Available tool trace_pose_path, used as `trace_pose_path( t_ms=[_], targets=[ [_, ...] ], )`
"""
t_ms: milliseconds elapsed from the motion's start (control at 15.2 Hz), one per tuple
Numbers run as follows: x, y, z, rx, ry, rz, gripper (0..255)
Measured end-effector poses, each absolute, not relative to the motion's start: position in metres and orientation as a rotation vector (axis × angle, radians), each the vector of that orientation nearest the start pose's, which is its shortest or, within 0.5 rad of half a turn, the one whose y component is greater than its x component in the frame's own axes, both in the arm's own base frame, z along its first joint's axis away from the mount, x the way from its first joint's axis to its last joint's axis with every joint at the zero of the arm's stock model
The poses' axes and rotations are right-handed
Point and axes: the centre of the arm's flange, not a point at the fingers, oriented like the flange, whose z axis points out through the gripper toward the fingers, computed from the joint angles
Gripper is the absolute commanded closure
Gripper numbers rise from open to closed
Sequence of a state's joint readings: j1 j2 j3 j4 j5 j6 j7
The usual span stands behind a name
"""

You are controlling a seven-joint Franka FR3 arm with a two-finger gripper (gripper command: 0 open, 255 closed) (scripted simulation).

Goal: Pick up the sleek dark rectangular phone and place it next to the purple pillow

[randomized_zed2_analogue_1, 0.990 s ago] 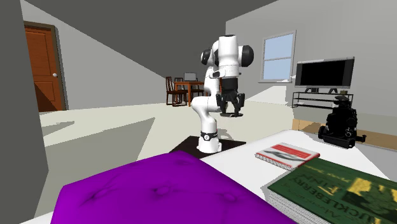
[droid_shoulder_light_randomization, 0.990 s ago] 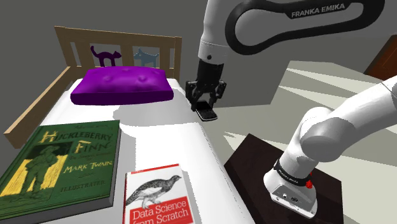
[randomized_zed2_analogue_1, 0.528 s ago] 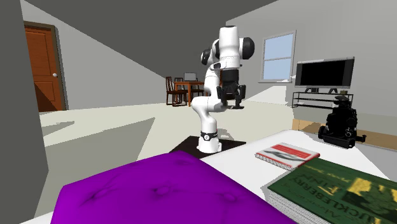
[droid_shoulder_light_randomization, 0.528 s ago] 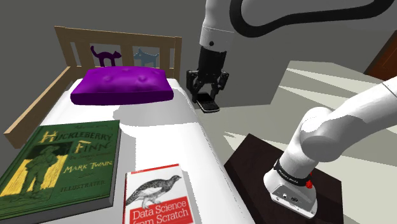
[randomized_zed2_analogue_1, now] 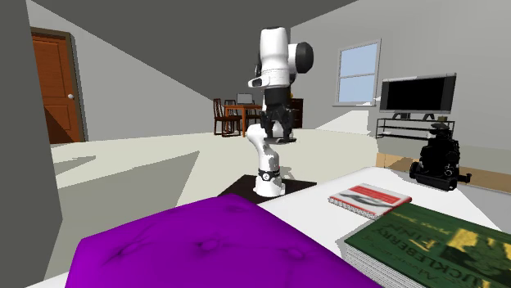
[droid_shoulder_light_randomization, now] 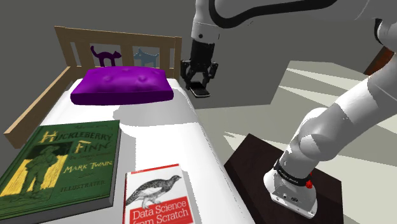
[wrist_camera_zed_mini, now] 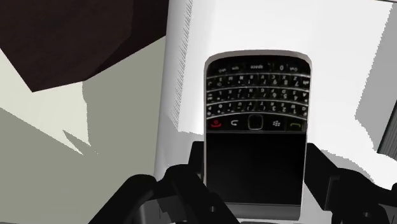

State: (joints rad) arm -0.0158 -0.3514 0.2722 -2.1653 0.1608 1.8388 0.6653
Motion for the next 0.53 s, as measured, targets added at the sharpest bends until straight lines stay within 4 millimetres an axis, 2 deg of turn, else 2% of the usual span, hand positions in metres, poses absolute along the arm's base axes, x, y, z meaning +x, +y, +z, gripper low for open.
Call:
trace_pose_path(
  t_ms=[396,528],
  targets=[
    [0.5,0.092,0.539,-2.996,0.711,0.02,255],
    [0.521,0.077,0.534,-2.996,0.711,0.021,255]
  ],
)
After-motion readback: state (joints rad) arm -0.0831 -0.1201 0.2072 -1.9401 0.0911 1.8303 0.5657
